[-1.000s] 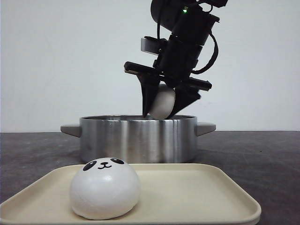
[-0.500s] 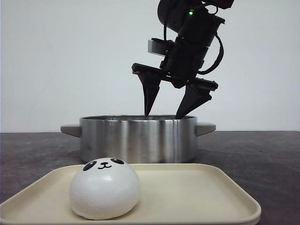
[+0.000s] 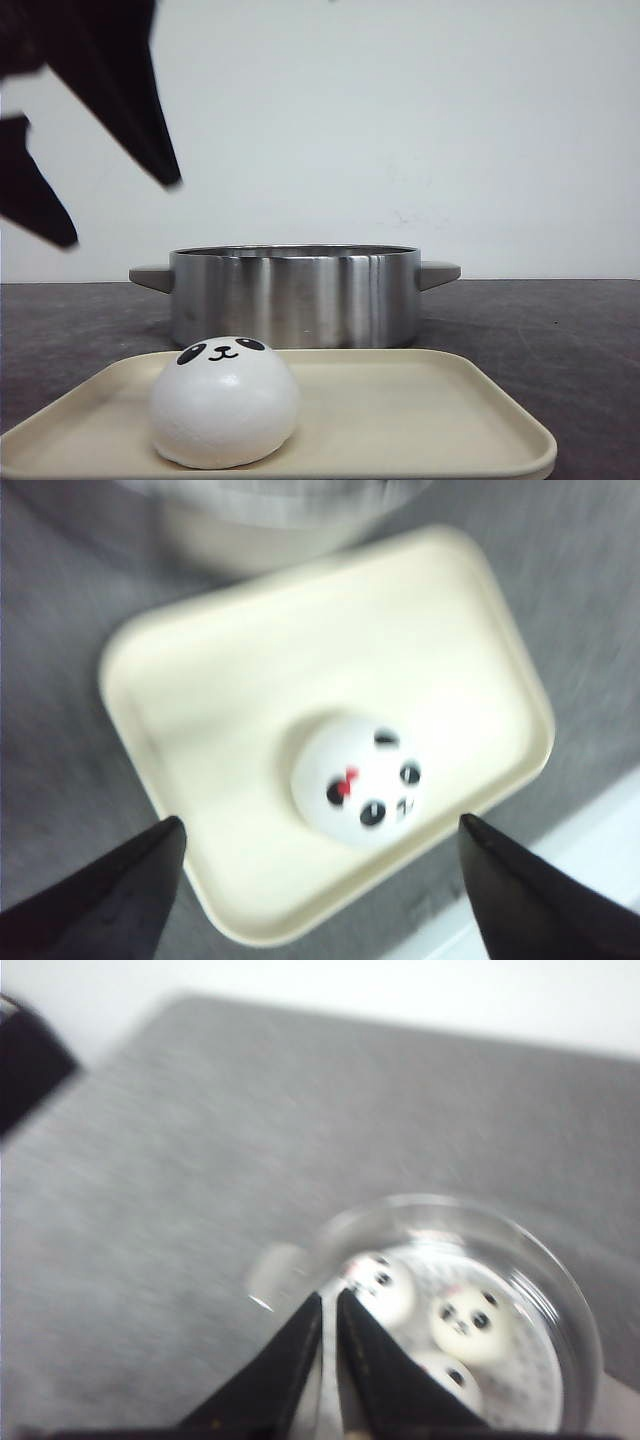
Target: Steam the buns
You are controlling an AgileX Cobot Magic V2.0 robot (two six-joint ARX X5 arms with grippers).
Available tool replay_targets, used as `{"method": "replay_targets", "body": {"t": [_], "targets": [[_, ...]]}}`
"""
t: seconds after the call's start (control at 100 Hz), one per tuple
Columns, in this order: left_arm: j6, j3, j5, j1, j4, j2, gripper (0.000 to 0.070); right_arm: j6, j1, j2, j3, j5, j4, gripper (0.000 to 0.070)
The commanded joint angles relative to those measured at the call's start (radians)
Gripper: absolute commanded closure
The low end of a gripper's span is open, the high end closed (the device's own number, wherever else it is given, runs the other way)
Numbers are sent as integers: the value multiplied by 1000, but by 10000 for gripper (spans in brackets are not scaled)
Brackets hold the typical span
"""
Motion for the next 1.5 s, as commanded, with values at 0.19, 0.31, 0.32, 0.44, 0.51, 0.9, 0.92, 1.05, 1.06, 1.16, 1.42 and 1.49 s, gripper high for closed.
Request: {"method": "replay_targets", "body": {"t": [0.19,0.31,0.32,0.44,0.51,0.9,0.92,1.05,1.06,1.16,1.42,1.49], "targets": [[-14,16,5,-111,121,197,104,-13,66,-133,18,109,39,686],[-14,16,-2,-137,155,265,104,-16,67,-163,18,127,22,686],[-15,16,-3,-139,157,270,104,-16,67,-166,18,128,19,686],[-21,16,-12,-154,183,321,105,-17,67,-180,18,135,-15,686],[-22,16,-14,-157,197,343,110,-19,67,-181,18,138,-31,686],[8,16,-64,-162,196,402,691,-24,68,-181,18,152,-51,686],[15,16,-66,-162,196,402,681,-24,68,-181,18,152,-51,686],[25,22,-77,-162,182,389,700,-24,68,-181,18,152,-52,686],[25,23,-78,-162,180,385,700,-24,68,-181,18,152,-52,686],[38,51,-79,-162,176,322,700,-24,68,-181,18,152,-54,686],[184,211,-187,-149,254,177,700,-24,68,-179,18,152,-33,686],[230,248,-246,-131,269,183,700,-26,68,-179,18,152,-28,686]]}}
